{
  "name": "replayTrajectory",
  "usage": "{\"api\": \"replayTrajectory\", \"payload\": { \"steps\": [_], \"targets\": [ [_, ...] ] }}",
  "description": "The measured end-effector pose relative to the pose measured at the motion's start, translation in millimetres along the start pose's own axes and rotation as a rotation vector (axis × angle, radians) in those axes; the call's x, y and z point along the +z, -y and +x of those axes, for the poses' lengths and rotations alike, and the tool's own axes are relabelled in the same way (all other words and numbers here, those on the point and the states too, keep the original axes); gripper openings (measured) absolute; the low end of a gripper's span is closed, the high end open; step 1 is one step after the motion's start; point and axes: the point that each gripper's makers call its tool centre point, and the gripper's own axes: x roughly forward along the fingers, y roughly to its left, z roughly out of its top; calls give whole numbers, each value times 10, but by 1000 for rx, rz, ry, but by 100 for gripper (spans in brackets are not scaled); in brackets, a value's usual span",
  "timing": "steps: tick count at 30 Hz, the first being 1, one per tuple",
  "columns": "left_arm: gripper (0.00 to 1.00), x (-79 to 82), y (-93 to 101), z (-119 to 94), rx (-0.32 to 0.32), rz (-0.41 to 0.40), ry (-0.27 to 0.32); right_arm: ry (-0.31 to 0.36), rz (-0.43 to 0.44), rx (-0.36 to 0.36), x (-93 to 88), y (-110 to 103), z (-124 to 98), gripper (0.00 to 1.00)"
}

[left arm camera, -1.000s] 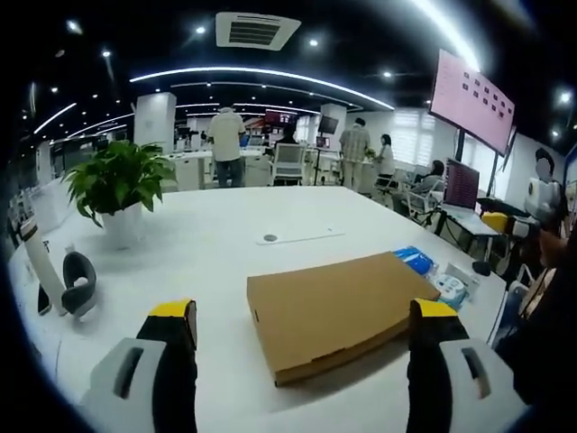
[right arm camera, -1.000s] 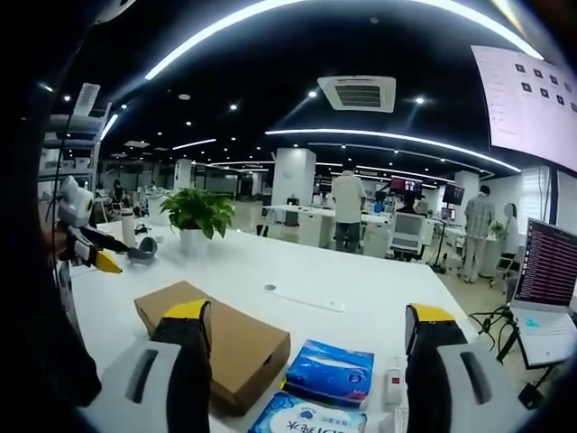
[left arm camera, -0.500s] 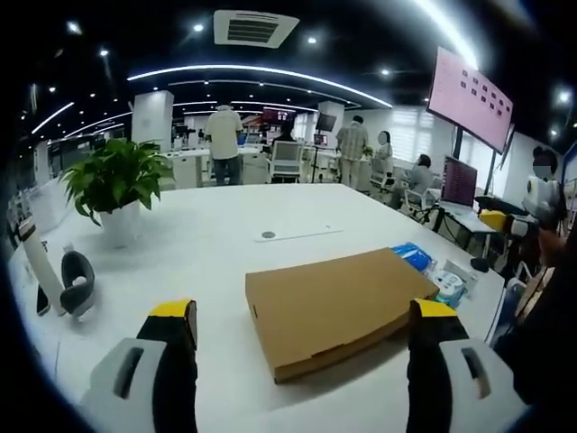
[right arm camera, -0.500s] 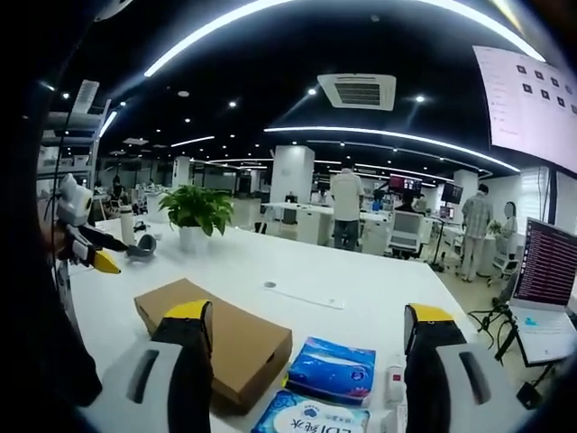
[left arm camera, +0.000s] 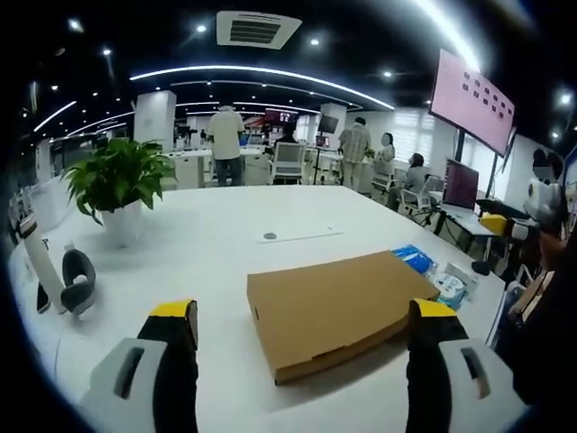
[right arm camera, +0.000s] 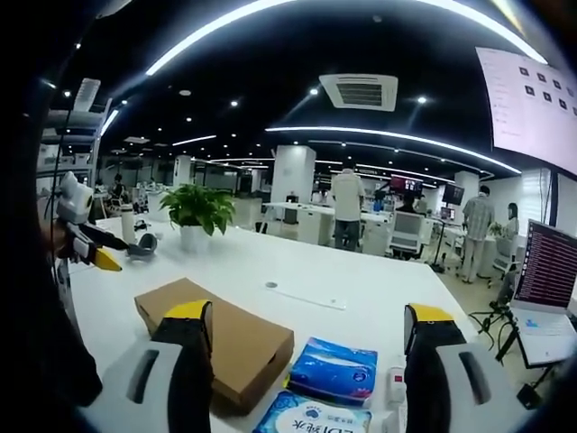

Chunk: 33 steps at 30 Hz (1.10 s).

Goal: Operate the shoe box by opening the lid, removing the specified soft item, and placing it in the target area until the item is outside and the box remains undamaged.

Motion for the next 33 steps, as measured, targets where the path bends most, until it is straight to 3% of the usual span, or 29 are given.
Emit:
{"api": "replayTrajectory", "payload": {
  "steps": [7, 14, 21, 33],
  "targets": [
    [94, 7, 67, 25, -19, 5, 1, -2, -4, -4, -6, 37, -23, 87],
    [95, 15, 94, 45, -13, -7, 4, -11, -26, -9, -25, 51, -24, 87],
    [99, 1, 130, 74, -18, -31, 8, -32, -69, -9, -47, 31, -39, 93],
    [99, 14, 198, 126, -36, 4, -13, -41, -55, -16, -102, 37, -57, 91]
  ]
}}
